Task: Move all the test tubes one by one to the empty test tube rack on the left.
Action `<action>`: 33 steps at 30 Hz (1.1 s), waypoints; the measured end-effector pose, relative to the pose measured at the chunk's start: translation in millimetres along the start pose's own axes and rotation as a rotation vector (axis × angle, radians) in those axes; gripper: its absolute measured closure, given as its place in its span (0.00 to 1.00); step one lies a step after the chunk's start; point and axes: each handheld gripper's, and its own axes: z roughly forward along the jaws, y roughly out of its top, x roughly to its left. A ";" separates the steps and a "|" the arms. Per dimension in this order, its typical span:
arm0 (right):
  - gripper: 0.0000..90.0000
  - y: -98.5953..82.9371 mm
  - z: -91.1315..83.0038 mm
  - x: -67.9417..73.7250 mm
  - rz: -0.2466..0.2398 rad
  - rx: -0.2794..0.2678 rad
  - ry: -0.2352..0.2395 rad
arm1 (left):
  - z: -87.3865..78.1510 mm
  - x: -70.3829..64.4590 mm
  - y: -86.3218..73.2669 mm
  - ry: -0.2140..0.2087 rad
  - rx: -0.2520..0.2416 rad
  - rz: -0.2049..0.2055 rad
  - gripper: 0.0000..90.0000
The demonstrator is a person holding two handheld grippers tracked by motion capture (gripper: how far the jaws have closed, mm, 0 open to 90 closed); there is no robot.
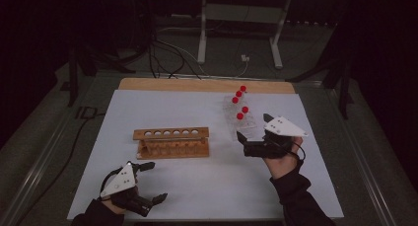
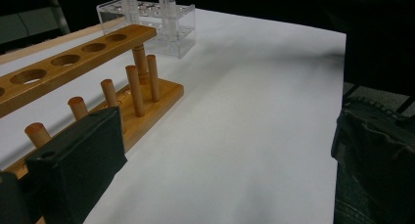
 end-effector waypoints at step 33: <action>0.54 -34.0 78.3 -6.6 0.104 0.263 -0.112 | 0.8 0.1 -0.8 -0.015 0.007 -0.006 0.00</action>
